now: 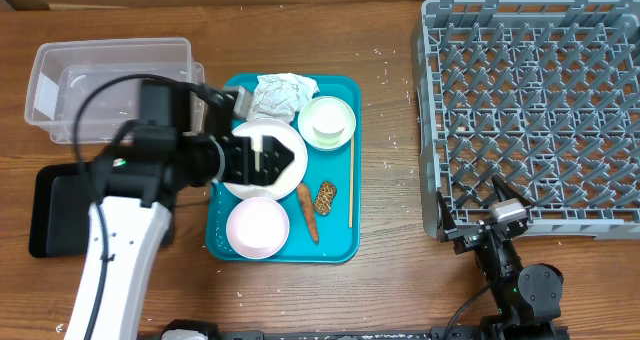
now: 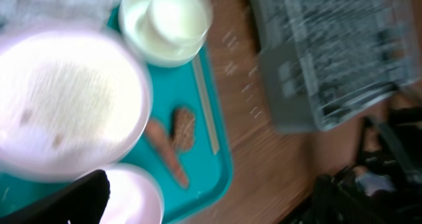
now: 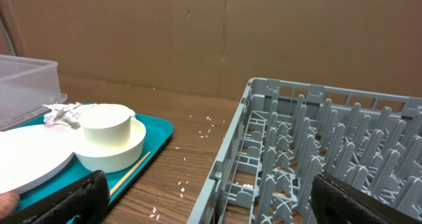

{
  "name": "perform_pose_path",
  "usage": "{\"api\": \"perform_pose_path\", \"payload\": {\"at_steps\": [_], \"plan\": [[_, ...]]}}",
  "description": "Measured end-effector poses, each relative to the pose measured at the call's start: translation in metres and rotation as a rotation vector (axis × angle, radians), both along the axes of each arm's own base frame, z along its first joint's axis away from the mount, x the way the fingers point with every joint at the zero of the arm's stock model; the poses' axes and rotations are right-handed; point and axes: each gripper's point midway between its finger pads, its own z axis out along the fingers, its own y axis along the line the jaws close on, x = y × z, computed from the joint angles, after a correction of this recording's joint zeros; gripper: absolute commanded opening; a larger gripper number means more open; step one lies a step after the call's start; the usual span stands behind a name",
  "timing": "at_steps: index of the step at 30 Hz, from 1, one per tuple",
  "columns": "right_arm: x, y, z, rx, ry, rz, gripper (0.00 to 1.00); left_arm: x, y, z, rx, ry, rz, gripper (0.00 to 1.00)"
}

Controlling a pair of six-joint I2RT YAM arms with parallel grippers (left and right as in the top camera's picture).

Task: Sort waste into correct bins and load items into the dishwasher
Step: 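Move the left gripper over the white napkin on the teal tray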

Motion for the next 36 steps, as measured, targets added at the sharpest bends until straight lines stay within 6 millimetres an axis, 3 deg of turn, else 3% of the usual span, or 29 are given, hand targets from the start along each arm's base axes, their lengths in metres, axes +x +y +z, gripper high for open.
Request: {"api": "perform_pose_path", "payload": {"at_steps": [6, 11, 17, 20, 25, 36], "plan": [[0.0, 0.0, 0.0, 0.0, 0.001, 0.0, 1.0, -0.023, 0.0, -0.03, 0.271, 0.097, 0.076, 1.0], [0.0, 0.0, 0.0, 0.0, 0.0, 0.0, 1.0, -0.004, 0.0, -0.024, 0.288, 0.022, 0.159, 1.0], [0.0, 0.0, 0.0, 0.0, 0.001, 0.0, 1.0, 0.004, -0.005, -0.025, 0.271, 0.017, 0.163, 0.99], [0.0, 0.0, 0.0, 0.0, 0.0, 0.0, 1.0, 0.019, -0.011, -0.035, 0.273, 0.011, 0.157, 0.83], [0.0, 0.0, 0.0, 0.0, 0.0, 0.0, 1.0, 0.04, -0.026, -0.068, 0.298, 0.058, 0.129, 0.79], [0.0, 0.0, 0.0, 0.0, 0.0, 0.0, 1.0, 0.033, -0.082, -0.111, 0.382, 0.047, -0.082, 0.81]]}}
